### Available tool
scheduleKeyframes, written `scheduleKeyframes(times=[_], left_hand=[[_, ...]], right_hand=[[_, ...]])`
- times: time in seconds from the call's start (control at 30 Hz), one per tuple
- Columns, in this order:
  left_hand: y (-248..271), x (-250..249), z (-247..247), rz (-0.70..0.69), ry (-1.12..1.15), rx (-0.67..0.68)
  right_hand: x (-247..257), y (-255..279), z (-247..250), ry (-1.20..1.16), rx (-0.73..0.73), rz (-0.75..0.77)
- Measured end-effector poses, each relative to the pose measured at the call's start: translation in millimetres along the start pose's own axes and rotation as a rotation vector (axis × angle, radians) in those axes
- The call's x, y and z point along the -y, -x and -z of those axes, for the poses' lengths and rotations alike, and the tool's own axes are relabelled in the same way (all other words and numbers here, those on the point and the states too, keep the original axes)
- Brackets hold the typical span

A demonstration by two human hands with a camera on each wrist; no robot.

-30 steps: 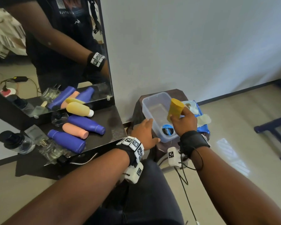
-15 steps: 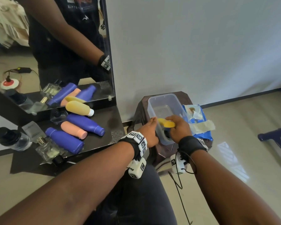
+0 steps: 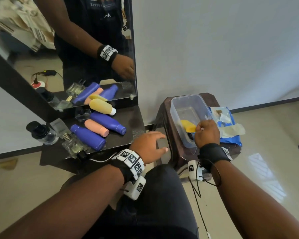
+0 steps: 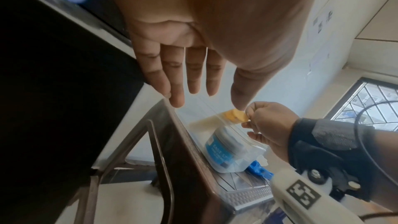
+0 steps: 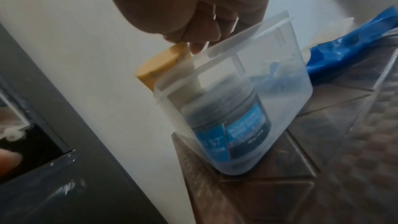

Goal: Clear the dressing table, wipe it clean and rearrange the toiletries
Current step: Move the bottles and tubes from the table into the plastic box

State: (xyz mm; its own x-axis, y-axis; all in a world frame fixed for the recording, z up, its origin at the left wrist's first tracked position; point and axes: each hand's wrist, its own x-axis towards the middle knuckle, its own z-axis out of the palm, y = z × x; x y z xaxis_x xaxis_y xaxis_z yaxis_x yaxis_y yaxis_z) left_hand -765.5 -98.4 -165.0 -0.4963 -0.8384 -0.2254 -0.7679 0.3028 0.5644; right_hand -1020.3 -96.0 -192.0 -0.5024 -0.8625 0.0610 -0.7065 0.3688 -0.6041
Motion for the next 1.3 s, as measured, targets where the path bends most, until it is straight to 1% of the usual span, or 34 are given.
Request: scheduleKeyframes(times=[0.1, 0.17, 0.2, 0.27, 0.37, 0.47, 0.57, 0.7, 0.77, 0.83, 1.03, 1.2, 1.3], left_hand=[[16, 13, 18, 0.033, -0.049, -0.079], [21, 20, 27, 0.05, -0.068, -0.119], [21, 22, 31, 0.055, -0.078, -0.142], [22, 28, 35, 0.052, -0.128, -0.198], [18, 33, 42, 0.084, -0.332, -0.263], [9, 41, 48, 0.19, -0.51, -0.228], [0, 54, 51, 0.292, -0.55, -0.171], [-7, 61, 58, 0.299, -0.541, -0.094], [-7, 60, 59, 0.336, -0.549, -0.05], [-6, 59, 59, 0.355, -0.552, -0.04], [-2, 62, 69, 0.295, -0.576, -0.081], [6, 60, 70, 0.189, -0.577, -0.177], [13, 57, 69, 0.117, -0.545, -0.231]], right_hand=[[-9, 5, -4, 0.074, 0.03, 0.077], [-12, 7, -2, 0.104, 0.05, 0.082], [-11, 8, -1, 0.131, 0.079, 0.071], [-6, 12, 0, 0.228, 0.182, 0.061], [3, 13, 4, 0.349, 0.28, 0.079], [6, 13, 6, 0.371, 0.337, 0.062], [8, 16, 6, 0.335, 0.281, 0.06], [14, 24, 5, 0.272, 0.22, 0.105], [15, 26, 5, 0.265, 0.203, 0.131], [17, 26, 5, 0.267, 0.181, 0.154], [32, 25, 8, 0.224, 0.143, 0.22], [49, 27, 9, 0.162, 0.184, 0.307], [68, 36, 9, 0.034, 0.212, 0.378]])
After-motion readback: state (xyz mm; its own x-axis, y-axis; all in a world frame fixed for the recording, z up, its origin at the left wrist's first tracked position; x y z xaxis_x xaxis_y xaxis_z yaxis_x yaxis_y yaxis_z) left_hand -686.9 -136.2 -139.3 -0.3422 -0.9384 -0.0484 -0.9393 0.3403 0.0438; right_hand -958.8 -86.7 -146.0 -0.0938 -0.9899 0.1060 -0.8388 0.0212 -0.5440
